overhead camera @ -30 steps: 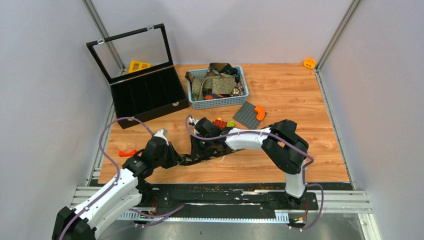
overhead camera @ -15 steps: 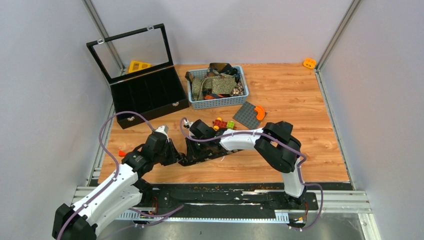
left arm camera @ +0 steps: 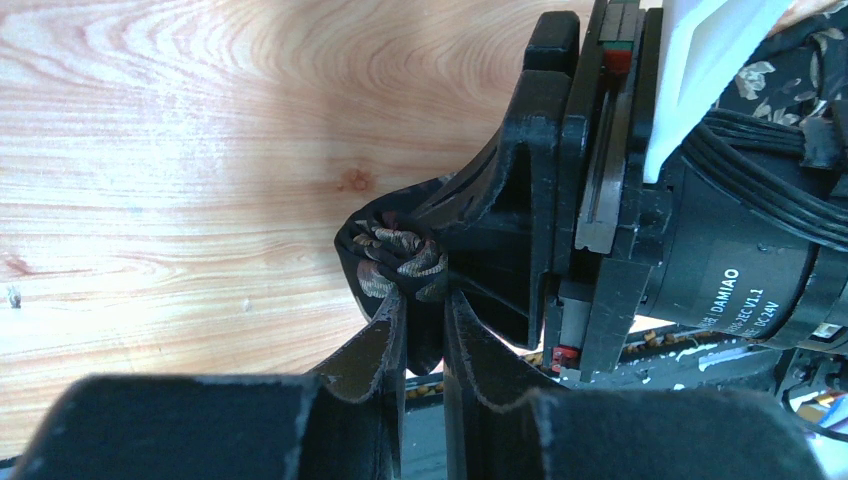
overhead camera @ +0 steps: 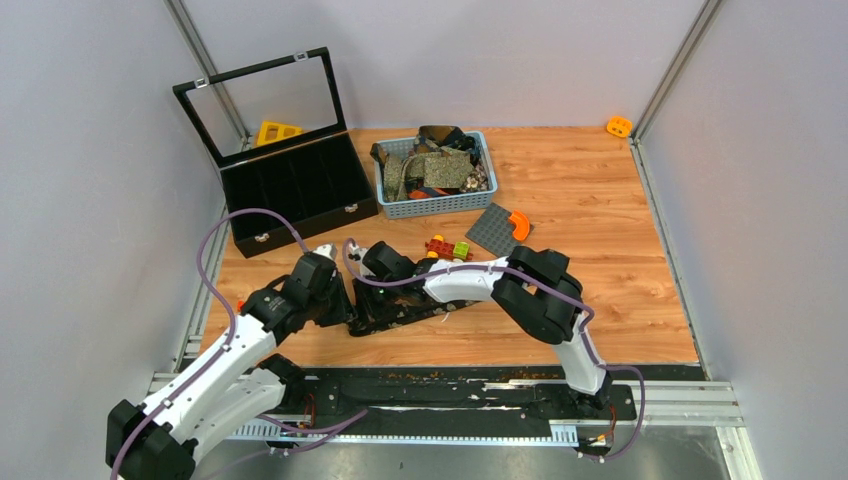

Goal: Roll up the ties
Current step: Roll the tie at the center of the board.

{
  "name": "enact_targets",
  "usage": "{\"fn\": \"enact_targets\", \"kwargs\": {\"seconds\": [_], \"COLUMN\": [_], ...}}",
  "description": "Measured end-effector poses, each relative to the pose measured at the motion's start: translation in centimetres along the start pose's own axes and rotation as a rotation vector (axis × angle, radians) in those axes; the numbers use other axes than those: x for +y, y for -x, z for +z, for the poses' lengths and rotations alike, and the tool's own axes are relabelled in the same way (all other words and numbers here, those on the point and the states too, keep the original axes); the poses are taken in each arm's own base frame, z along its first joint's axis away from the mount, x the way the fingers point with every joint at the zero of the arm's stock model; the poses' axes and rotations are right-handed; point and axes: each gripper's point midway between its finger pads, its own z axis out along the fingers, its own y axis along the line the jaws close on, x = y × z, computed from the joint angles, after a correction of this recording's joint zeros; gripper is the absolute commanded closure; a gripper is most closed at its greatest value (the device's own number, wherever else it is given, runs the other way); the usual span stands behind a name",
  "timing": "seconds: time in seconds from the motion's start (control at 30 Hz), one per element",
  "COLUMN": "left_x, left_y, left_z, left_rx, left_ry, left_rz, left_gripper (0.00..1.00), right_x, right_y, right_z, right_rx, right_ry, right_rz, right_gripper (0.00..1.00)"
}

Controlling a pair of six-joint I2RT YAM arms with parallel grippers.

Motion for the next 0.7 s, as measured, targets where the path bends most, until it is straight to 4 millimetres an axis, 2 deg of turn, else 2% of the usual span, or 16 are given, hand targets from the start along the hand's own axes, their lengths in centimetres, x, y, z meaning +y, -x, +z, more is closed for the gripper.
{"fn": "enact_targets", "kwargs": {"seconds": [0.33,0.57,0.7], "left_x": [1.3,2.0,2.1], "left_y": [-0.5,-0.9,-1.1], "left_z": [1.0,1.6,1.8], "left_rx": [0.046,0.07,0.084], "left_ry": [0.089,0.135,0.161], "left_rz": [0.001,0.011,0.028], "left_gripper": [0.98,0.99,0.99], "right_x": [-0.6,-1.9,-2.8], "right_y": [-0.7,-1.0,-0.5], "right_z": [-0.1,-1.9,-3.8], "right_rx": [0.005,-0.006,-0.038], "right_ry": [-0.011,-0.053,-0.084], "right_rz": [0.001,0.0,0.001], "right_gripper": [0.98,0.98,0.98]}}
